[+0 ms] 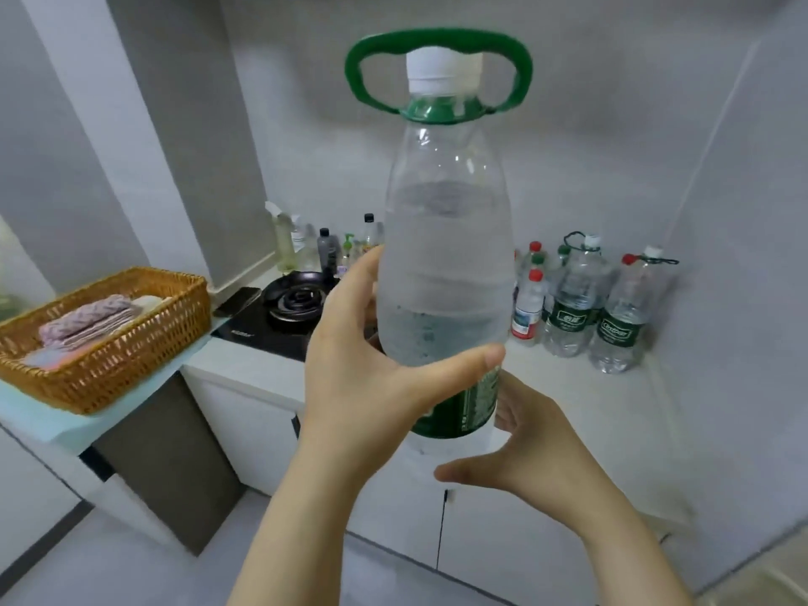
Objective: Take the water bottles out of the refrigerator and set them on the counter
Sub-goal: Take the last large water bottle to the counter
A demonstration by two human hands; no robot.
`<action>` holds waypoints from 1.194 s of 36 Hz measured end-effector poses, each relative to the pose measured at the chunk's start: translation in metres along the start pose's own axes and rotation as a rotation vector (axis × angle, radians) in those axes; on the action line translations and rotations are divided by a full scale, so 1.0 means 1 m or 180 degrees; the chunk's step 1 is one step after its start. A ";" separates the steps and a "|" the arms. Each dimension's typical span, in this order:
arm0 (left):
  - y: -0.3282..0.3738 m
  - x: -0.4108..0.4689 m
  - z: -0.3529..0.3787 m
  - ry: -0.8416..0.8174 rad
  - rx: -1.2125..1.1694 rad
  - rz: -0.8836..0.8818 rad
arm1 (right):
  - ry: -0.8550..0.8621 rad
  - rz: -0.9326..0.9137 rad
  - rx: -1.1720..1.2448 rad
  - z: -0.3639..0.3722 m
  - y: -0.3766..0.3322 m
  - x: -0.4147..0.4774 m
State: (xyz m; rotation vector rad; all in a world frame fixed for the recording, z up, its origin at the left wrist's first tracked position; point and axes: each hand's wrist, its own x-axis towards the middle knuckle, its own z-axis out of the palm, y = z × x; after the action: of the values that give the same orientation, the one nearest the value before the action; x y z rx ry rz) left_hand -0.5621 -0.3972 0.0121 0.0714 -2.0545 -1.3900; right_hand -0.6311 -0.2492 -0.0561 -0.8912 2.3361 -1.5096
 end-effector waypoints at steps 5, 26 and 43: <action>-0.021 0.036 0.023 -0.0247 -0.0231 0.0034 | 0.0322 0.0213 -0.0064 -0.016 0.017 0.021; -0.078 0.153 0.129 -0.1148 -0.0488 0.0050 | 0.1116 0.0919 -0.0283 -0.080 0.097 0.103; -0.115 0.202 0.291 -0.1268 -0.0426 -0.0278 | 0.1019 0.1228 -0.0204 -0.197 0.221 0.146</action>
State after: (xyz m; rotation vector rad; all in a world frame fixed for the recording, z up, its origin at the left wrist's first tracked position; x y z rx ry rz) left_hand -0.9118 -0.2889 -0.0548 -0.1896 -2.2900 -1.7014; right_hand -0.9239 -0.1245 -0.1428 -0.1928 2.5928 -1.5025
